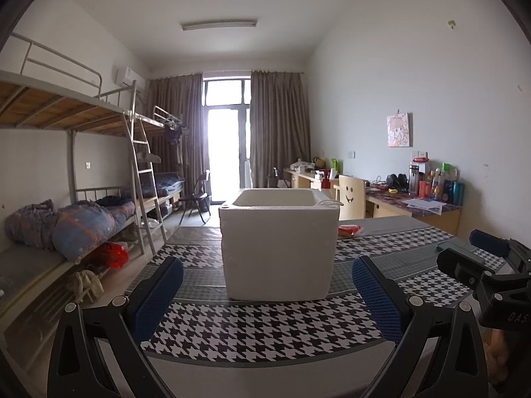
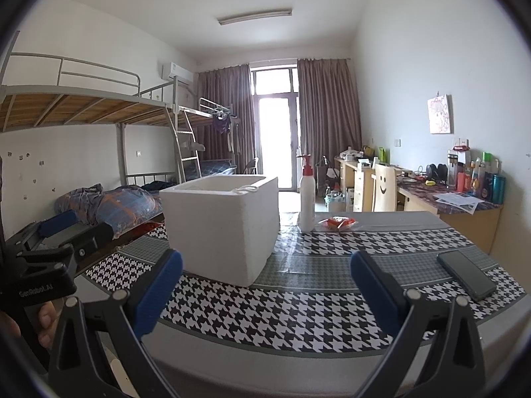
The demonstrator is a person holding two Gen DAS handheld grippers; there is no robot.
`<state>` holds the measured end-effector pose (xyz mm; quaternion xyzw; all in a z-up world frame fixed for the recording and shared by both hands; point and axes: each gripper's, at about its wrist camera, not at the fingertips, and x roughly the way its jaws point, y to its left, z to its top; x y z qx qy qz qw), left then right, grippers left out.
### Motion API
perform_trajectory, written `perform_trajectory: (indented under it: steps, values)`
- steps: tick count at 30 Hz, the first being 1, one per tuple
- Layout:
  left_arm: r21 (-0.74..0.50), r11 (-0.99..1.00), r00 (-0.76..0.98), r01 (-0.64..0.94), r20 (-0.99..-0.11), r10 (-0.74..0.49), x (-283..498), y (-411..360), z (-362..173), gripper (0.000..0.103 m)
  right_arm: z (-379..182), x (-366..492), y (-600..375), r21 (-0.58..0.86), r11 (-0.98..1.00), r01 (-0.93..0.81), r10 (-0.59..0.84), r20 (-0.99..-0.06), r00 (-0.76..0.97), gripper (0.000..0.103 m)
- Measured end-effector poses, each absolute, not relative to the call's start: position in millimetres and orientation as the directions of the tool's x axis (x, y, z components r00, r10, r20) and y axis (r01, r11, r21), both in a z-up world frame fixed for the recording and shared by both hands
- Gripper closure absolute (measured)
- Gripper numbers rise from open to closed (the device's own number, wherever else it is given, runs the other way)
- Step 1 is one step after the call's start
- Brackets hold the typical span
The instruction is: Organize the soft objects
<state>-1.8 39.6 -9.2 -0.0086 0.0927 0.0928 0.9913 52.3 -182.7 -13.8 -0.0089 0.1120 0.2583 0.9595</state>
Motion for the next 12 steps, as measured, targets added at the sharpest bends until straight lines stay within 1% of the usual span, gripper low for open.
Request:
perform_trajectory:
  steps: [12]
  values:
    - [0.005, 0.983, 0.965, -0.184, -0.19, 0.182, -1.9, 38.9, -10.2, 0.001, -13.7, 54.9, -183.3, 0.045, 0.867, -0.496, 0.493, -0.228, 0.84, 0.001]
